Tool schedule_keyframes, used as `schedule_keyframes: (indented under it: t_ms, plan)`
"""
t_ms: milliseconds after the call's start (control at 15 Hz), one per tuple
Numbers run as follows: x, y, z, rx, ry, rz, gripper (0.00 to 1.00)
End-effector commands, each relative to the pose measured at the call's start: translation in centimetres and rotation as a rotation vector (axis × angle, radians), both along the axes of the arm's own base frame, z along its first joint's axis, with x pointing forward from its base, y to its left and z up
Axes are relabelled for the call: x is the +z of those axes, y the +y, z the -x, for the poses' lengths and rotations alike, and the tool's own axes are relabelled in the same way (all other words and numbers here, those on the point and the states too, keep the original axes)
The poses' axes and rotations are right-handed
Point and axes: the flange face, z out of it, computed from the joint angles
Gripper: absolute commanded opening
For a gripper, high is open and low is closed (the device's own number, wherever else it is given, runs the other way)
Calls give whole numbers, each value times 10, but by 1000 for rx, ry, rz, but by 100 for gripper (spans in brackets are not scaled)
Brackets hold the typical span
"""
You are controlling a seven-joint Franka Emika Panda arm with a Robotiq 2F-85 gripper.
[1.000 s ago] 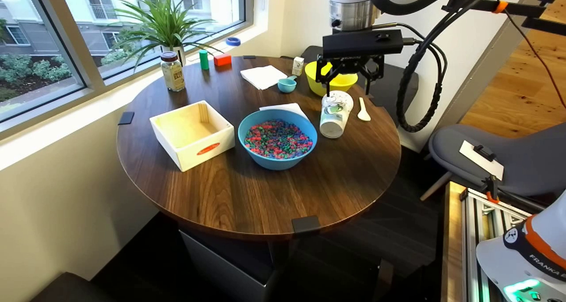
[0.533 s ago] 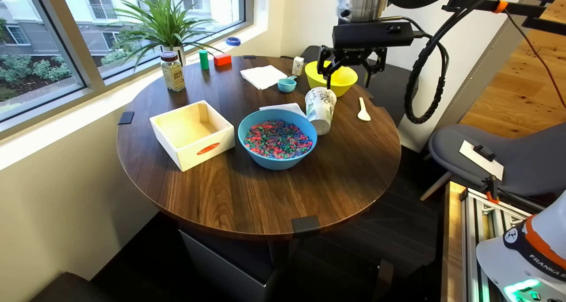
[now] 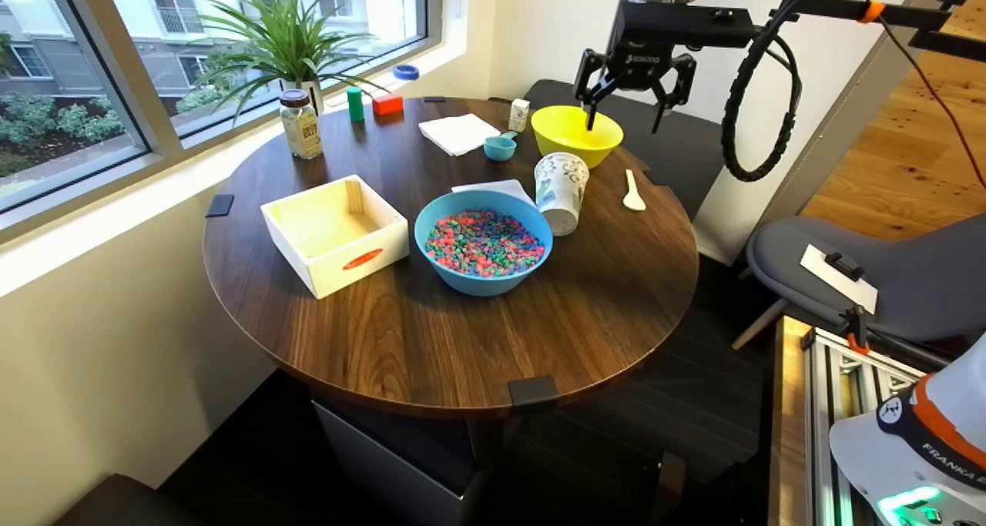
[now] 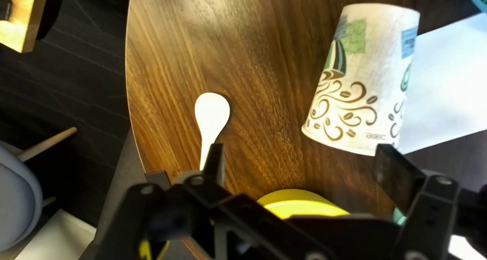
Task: Place the coffee cup upright then put the white spoon on top of the coffee cup.
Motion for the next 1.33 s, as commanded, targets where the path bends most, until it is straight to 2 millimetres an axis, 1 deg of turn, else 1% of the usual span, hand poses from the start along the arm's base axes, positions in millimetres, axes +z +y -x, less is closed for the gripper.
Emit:
schedule_keyframes:
  t_ms: [0,267,467,933,1267]
  plan:
    - [-7,-27,11,-32,-8,-100,100]
    - [-21,-57,16,-92,-10,-210,100]
    - [-35,-71,17,-129,-6,-265,100]
    - [-62,-91,18,-243,35,-349,100]
    - [-79,-98,13,-228,49,-351,100]
